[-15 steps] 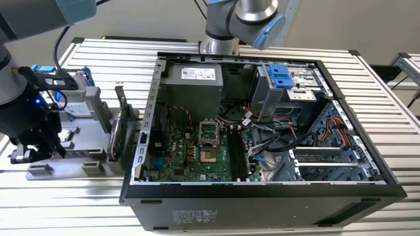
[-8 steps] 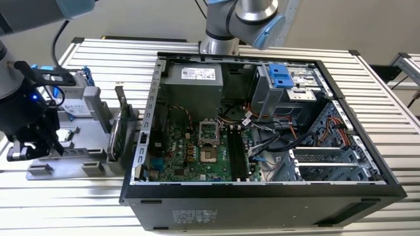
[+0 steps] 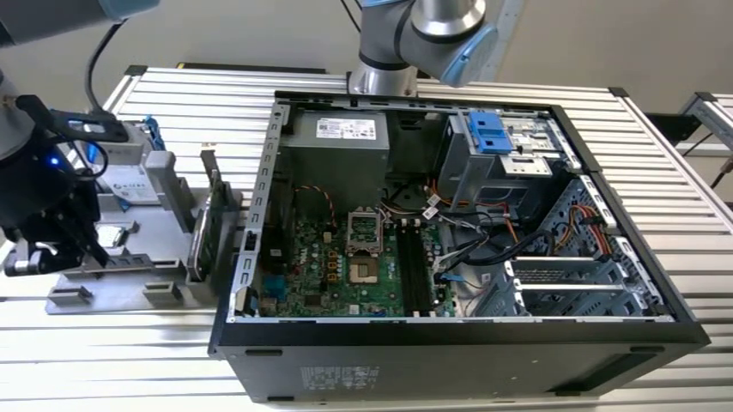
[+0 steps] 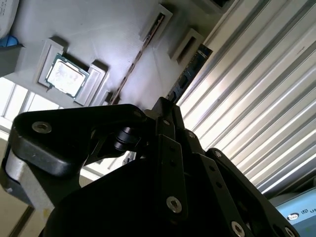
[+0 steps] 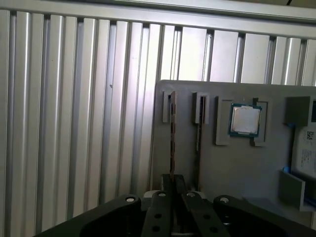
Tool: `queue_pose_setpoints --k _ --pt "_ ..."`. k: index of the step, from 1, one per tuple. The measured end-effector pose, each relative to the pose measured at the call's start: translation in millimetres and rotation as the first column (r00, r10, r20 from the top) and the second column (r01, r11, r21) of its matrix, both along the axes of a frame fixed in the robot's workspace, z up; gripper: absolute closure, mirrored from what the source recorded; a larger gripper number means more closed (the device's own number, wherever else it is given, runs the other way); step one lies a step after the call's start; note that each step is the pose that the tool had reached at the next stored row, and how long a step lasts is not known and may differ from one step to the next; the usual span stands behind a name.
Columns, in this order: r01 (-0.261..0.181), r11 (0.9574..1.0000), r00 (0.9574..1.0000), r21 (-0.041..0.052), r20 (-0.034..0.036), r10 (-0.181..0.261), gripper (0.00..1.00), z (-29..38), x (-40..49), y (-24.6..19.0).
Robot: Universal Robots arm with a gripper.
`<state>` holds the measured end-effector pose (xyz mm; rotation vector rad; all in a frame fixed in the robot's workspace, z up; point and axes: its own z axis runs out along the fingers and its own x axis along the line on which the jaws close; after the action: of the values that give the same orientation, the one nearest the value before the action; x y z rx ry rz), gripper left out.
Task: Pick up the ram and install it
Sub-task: 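Pick up the ram and move it above insertion slot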
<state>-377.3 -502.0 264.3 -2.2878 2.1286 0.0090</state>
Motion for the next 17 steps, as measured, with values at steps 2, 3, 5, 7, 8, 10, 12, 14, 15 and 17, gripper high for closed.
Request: queue_pose_setpoints --k 2,3,5,7,8,10,12,14,15,17 --pt "0.0 1.0 1.0 0.0 0.0 0.0 1.0 2.2 0.0 0.0" --pt "0.0 1.0 1.0 0.0 0.0 0.0 1.0 3.4 0.0 0.0" --pt "0.0 1.0 1.0 0.0 0.0 0.0 1.0 5.5 0.0 0.0" --pt "0.0 1.0 1.0 0.0 0.0 0.0 1.0 7.4 0.0 0.0" --pt "0.0 1.0 1.0 0.0 0.0 0.0 1.0 8.3 0.0 0.0" --pt "0.0 1.0 1.0 0.0 0.0 0.0 1.0 10.2 0.0 0.0" --pt "0.0 1.0 1.0 0.0 0.0 0.0 1.0 12.0 0.0 0.0" --pt "0.0 1.0 1.0 0.0 0.0 0.0 1.0 13.8 0.0 0.0" --pt "0.0 1.0 1.0 0.0 0.0001 0.0 1.0 14.6 0.0 0.0" --pt "0.0 1.0 1.0 0.0 0.0 0.0 1.0 16.3 0.0 0.0"
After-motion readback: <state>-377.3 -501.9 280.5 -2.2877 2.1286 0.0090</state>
